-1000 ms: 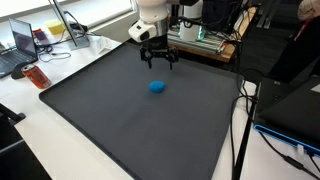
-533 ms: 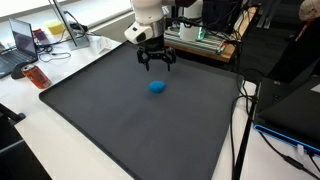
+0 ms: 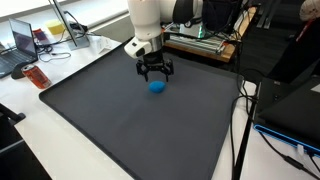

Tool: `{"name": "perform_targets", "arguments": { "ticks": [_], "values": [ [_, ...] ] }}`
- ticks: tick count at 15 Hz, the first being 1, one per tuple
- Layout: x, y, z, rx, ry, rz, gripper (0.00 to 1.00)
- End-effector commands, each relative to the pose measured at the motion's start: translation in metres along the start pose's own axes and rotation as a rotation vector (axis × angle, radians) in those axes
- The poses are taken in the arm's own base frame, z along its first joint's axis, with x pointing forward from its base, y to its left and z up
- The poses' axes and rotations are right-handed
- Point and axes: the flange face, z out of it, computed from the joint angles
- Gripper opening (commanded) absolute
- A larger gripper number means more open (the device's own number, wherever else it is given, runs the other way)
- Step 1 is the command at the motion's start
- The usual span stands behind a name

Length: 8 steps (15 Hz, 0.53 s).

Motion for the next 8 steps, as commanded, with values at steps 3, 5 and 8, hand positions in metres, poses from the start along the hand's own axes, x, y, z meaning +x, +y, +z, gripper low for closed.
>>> {"name": "perform_targets", "arguments": {
  "ticks": [3,5,8],
  "values": [
    [0.015,0.016,0.031,-0.032,0.007,-0.031,1.00],
    [0.017,0.019,0.041,-0.034,-0.011,-0.041,1.00],
    [0.020,0.019,0.050,-0.025,-0.040,-0.071,1.00]
  ]
}}
